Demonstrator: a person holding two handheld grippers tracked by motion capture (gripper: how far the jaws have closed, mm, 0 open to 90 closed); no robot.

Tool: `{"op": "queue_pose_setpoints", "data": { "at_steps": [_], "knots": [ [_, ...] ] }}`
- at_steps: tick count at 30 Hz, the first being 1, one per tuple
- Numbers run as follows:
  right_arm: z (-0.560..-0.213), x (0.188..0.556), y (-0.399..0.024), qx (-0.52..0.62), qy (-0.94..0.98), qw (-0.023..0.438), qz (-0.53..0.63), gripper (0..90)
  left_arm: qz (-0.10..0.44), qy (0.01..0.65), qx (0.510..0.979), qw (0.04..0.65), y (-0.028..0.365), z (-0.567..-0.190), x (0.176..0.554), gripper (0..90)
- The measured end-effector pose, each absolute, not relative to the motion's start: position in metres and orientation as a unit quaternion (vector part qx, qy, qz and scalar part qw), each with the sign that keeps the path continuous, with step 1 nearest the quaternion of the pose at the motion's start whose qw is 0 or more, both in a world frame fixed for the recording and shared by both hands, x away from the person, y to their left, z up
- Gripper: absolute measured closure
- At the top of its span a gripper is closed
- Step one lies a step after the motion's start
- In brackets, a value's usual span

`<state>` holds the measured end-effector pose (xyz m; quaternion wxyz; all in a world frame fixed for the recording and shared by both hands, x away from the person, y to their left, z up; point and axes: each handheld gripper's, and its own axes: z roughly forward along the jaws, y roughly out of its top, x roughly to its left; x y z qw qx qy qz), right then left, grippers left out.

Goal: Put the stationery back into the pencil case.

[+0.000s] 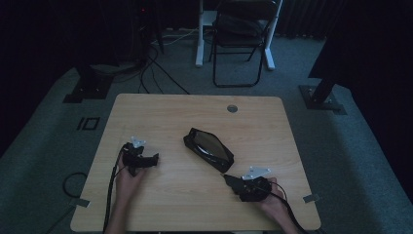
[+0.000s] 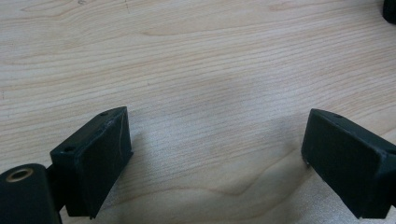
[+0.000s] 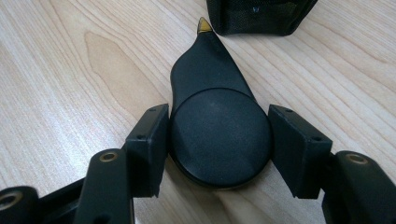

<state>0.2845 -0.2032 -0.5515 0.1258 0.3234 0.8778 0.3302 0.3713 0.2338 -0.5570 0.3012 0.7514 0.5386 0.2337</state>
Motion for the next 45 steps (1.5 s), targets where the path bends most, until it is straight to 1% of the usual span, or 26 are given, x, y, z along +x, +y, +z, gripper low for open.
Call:
{"op": "queue_pose_setpoints", "data": {
  "at_steps": [11,19,45],
  "knots": [
    [-0.551,0.285,-0.204,0.320,0.880,0.125,0.329,41.7,0.234,0.539,0.751,0.301,0.234,-0.557,0.371,8.5],
    [-0.549,0.283,-0.205,0.314,0.880,0.134,0.331,41.7,0.234,0.539,0.751,0.301,0.234,-0.557,0.371,8.5],
    [-0.529,0.273,-0.204,0.292,0.874,0.156,0.356,41.7,0.234,0.539,0.751,0.301,0.234,-0.557,0.371,8.5]
  ]
}}
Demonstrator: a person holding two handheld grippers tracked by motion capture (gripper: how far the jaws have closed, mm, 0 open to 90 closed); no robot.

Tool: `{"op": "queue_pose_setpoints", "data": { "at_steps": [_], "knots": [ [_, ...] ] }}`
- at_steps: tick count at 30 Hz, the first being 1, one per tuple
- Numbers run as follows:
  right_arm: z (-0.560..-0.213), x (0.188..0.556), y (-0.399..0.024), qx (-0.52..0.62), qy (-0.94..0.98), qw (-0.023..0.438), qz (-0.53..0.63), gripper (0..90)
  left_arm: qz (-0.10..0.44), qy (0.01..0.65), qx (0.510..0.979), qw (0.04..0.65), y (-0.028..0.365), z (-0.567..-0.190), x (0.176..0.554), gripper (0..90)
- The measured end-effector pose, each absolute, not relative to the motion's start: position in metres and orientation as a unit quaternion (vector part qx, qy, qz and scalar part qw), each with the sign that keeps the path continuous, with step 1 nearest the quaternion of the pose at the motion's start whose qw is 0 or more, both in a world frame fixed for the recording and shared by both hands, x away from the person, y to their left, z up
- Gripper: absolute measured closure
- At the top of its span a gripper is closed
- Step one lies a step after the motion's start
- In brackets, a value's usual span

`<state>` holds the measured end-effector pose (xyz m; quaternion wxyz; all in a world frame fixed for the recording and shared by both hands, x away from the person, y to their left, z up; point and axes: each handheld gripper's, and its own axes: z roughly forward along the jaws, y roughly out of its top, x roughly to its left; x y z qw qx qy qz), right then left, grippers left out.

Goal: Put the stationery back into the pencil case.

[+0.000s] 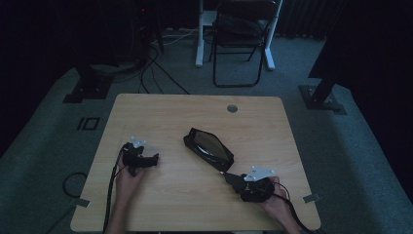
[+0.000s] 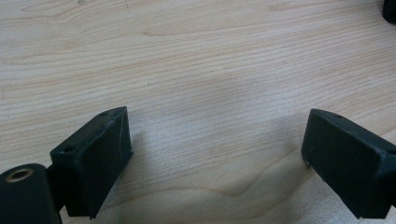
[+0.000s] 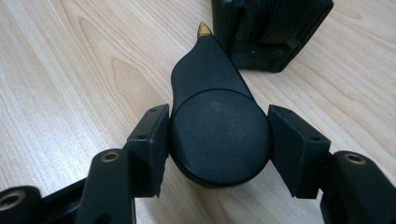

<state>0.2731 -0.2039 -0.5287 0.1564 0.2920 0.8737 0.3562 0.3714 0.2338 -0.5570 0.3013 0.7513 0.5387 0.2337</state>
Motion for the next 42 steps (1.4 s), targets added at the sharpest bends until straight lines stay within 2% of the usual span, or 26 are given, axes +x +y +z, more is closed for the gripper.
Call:
{"op": "queue_pose_setpoints", "data": {
  "at_steps": [42],
  "knots": [
    [-0.497,0.269,-0.207,0.283,0.857,0.190,0.386,41.7,0.234,0.539,0.751,0.301,0.234,-0.557,0.371,8.5]
  ]
}}
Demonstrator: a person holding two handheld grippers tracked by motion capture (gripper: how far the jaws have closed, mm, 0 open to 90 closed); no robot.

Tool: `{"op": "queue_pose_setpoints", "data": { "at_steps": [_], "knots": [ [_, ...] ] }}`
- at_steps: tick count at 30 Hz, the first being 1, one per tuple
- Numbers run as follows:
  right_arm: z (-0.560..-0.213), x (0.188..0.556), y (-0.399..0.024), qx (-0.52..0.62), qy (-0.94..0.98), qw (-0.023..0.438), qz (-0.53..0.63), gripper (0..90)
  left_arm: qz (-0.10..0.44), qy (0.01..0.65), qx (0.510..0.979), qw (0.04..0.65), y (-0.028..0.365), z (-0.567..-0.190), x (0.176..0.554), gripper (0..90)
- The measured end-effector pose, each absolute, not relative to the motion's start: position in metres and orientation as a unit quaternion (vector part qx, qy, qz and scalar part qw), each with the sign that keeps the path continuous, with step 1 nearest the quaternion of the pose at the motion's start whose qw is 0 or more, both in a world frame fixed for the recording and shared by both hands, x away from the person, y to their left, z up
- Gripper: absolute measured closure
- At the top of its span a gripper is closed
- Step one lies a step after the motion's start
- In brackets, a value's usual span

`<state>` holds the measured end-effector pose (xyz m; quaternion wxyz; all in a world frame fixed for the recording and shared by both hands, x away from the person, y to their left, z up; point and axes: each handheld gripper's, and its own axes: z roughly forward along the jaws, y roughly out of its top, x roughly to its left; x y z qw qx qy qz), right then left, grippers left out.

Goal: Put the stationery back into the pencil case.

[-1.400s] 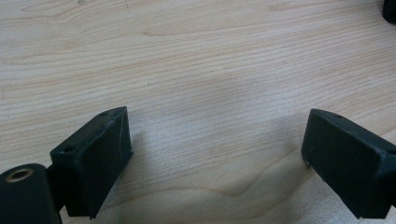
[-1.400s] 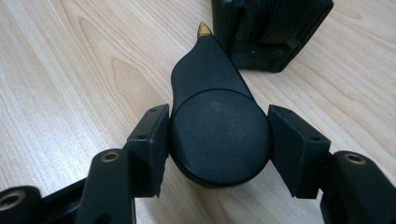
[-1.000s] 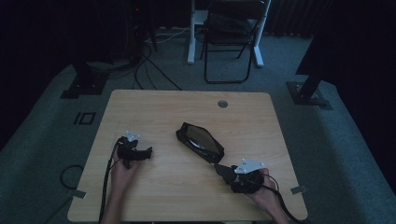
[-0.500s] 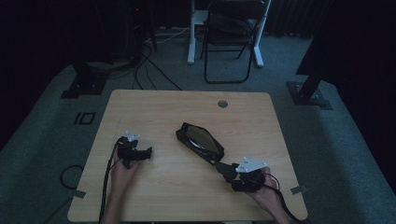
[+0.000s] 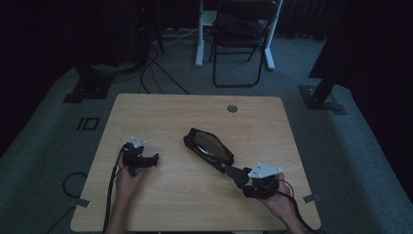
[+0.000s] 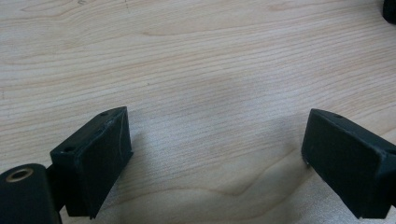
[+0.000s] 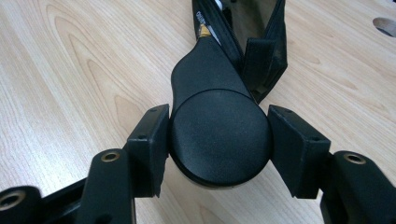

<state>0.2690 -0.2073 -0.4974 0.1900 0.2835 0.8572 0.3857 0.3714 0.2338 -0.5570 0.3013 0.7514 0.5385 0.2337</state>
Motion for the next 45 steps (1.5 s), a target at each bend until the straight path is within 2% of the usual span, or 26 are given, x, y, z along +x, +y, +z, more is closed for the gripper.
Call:
{"op": "queue_pose_setpoints", "data": {
  "at_steps": [45],
  "knots": [
    [-0.471,0.276,-0.206,0.273,0.846,0.217,0.404,41.7,0.234,0.539,0.751,0.301,0.234,-0.557,0.371,8.5]
  ]
}}
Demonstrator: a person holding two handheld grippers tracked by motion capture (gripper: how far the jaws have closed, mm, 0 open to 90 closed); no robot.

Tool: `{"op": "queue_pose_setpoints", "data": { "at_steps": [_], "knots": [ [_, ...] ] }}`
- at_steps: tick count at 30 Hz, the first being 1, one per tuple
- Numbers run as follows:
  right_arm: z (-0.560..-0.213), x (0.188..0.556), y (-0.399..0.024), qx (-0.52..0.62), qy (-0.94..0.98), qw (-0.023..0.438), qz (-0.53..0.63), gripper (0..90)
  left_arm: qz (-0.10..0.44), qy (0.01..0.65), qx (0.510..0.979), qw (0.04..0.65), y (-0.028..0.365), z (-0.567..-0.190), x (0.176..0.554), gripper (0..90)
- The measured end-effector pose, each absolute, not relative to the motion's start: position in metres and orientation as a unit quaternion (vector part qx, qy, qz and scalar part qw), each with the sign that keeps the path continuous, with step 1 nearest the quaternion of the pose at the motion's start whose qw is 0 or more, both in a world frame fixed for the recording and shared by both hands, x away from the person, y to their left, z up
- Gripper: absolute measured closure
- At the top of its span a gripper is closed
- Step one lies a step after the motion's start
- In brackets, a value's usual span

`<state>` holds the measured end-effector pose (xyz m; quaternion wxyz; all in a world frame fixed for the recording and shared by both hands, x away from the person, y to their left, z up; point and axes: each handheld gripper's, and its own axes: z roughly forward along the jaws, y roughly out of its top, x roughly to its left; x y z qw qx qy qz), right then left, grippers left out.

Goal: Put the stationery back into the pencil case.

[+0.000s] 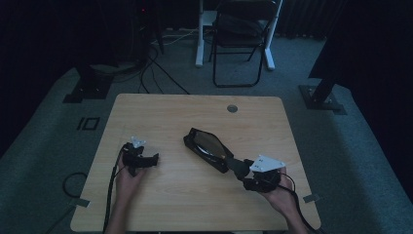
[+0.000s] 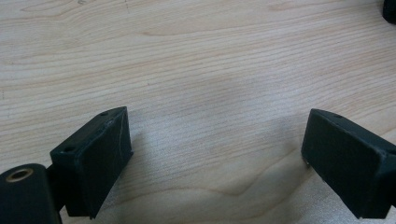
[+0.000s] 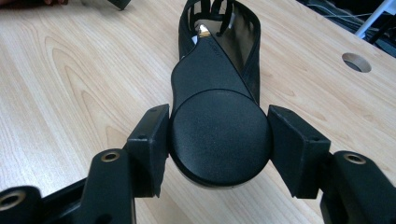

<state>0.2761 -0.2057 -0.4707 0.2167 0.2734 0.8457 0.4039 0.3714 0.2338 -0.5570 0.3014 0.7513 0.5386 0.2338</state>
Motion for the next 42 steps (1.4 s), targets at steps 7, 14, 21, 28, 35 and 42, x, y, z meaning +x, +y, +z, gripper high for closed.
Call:
{"op": "queue_pose_setpoints", "data": {
  "at_steps": [7,14,21,28,35,42],
  "knots": [
    [-0.469,0.280,-0.204,0.274,0.845,0.219,0.404,41.7,0.234,0.539,0.751,0.301,0.234,-0.557,0.371,8.5],
    [-0.466,0.283,-0.202,0.272,0.844,0.220,0.406,41.7,0.234,0.539,0.751,0.301,0.234,-0.557,0.371,8.5],
    [-0.464,0.286,-0.200,0.274,0.842,0.219,0.409,41.7,0.234,0.539,0.751,0.301,0.234,-0.557,0.371,8.5],
    [-0.464,0.288,-0.198,0.276,0.840,0.218,0.413,41.7,0.234,0.539,0.751,0.301,0.234,-0.557,0.371,8.5],
    [-0.463,0.291,-0.195,0.276,0.839,0.218,0.416,41.7,0.234,0.539,0.751,0.301,0.234,-0.557,0.371,8.5],
    [-0.462,0.295,-0.193,0.277,0.837,0.216,0.419,41.7,0.234,0.539,0.751,0.301,0.234,-0.557,0.371,8.5]
  ]
}}
